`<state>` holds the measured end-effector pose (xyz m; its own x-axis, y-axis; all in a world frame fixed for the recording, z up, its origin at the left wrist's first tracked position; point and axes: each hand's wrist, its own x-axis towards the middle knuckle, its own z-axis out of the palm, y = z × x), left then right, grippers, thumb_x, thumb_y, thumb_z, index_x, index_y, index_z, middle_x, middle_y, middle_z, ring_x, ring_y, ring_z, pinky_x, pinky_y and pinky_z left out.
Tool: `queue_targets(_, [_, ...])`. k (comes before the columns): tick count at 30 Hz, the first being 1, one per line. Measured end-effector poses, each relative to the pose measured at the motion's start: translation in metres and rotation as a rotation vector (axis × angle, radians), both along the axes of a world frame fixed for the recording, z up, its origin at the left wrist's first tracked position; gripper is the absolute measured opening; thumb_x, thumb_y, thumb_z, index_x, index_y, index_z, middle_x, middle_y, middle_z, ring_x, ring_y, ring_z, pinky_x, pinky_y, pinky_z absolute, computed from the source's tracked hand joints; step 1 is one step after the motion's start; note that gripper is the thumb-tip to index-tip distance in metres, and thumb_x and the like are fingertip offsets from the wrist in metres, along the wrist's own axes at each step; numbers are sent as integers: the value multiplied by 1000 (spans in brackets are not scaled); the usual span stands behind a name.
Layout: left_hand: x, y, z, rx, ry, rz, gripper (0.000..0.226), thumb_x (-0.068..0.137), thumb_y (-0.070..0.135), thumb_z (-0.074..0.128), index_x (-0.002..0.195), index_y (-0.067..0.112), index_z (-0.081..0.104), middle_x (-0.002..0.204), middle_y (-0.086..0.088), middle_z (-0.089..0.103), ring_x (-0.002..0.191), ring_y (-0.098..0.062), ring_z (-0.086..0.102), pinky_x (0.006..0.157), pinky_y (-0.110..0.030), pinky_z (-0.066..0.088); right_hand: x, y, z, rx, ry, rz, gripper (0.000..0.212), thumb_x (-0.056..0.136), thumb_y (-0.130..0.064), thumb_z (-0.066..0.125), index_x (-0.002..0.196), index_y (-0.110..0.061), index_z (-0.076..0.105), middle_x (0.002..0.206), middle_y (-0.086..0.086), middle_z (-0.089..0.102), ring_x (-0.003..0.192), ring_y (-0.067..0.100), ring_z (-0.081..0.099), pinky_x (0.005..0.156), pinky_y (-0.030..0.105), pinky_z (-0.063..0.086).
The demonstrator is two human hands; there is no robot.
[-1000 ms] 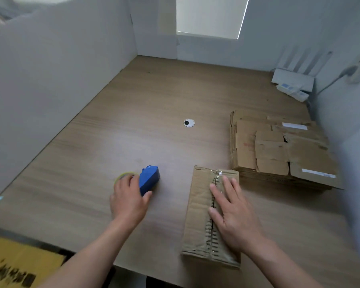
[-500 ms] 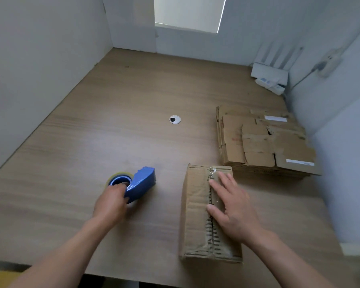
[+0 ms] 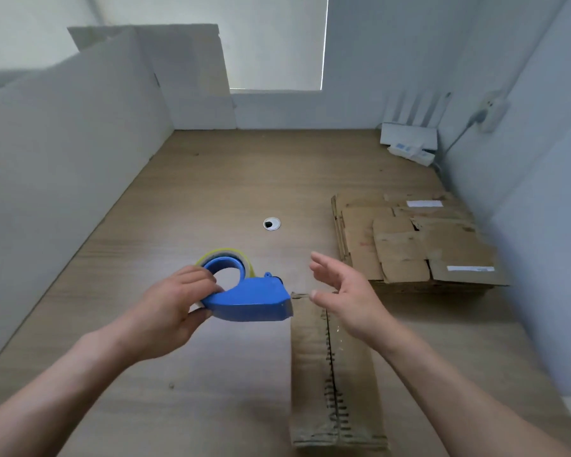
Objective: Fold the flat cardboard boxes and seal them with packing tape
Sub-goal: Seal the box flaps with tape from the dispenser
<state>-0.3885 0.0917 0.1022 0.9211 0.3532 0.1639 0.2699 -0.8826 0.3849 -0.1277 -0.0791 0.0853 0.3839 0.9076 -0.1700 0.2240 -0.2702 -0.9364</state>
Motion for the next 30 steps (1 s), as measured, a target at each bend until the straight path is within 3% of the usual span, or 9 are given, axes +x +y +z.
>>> queue_targets(5, [18, -7, 21, -11, -17, -90, 19, 86, 23, 56, 96, 14, 70, 95, 9, 65, 98, -19, 61, 86, -28, 47, 5, 6, 5, 15, 137, 29, 69, 87, -6, 74, 147, -25, 45, 123, -4, 66, 115, 9, 63, 99, 31, 54])
queue_targets(8, [27, -8, 24, -27, -38, -90, 16, 79, 13, 61, 92, 14, 70, 93, 7, 66, 95, -20, 62, 82, -30, 48, 9, 6, 4, 32, 146, 5, 28, 88, -5, 74, 113, -16, 72, 94, -2, 74, 90, 7, 70, 79, 20, 56])
queue_targets(10, [32, -8, 25, -58, -53, -78, 20, 74, 17, 56, 89, 13, 69, 93, 6, 66, 93, -20, 63, 79, -31, 48, 12, 3, 1, 45, 112, -8, 12, 89, -6, 72, 95, -16, 75, 82, -6, 74, 75, -1, 67, 67, 14, 50])
queue_targets(13, [38, -7, 22, -97, -62, -65, 28, 68, 21, 54, 89, 12, 71, 93, 6, 68, 92, -18, 64, 78, -33, 49, 18, -1, -3, 89, 113, -18, 13, 90, -8, 71, 86, -19, 76, 80, -4, 74, 73, 1, 65, 65, 17, 49])
queue_targets(16, [41, -6, 17, -186, -68, 4, 22, 71, 35, 67, 83, 17, 69, 84, 5, 66, 84, -16, 63, 72, -34, 51, 19, -4, -3, 113, 102, -10, 11, 92, -10, 69, 85, -14, 75, 76, -2, 71, 72, 5, 63, 65, 19, 50])
queue_targets(19, [50, -8, 15, -268, -83, 126, 39, 60, 61, 75, 70, 24, 66, 69, 7, 60, 68, -14, 57, 58, -17, 41, 21, -6, -5, 130, 63, -23, 13, 94, -11, 67, 84, -11, 75, 72, -2, 69, 67, 3, 61, 60, 16, 47])
queue_targets(22, [64, -8, 17, -404, -66, 190, 46, 56, 62, 73, 61, 18, 63, 59, 1, 54, 53, -11, 45, 48, -17, 31, 25, -6, 1, 137, 26, -51, 14, 93, -10, 67, 82, -7, 75, 70, 8, 69, 62, 7, 57, 58, 21, 48])
queue_targets(25, [68, 2, 16, -581, -104, 267, 54, 53, 61, 76, 54, 12, 54, 50, 6, 41, 48, -10, 37, 46, -22, 26, 43, -9, 11, 174, 49, -126, 17, 93, -7, 67, 79, 2, 73, 65, 21, 64, 57, 15, 54, 56, 27, 48])
queue_targets(30, [60, 24, 9, -727, -12, 406, 90, 38, 86, 77, 59, 2, 52, 55, -3, 42, 50, -17, 38, 51, -27, 25, 79, -14, -13, 30, 151, -319, 19, 91, 0, 65, 73, 9, 67, 53, 7, 54, 48, 17, 46, 49, 30, 42])
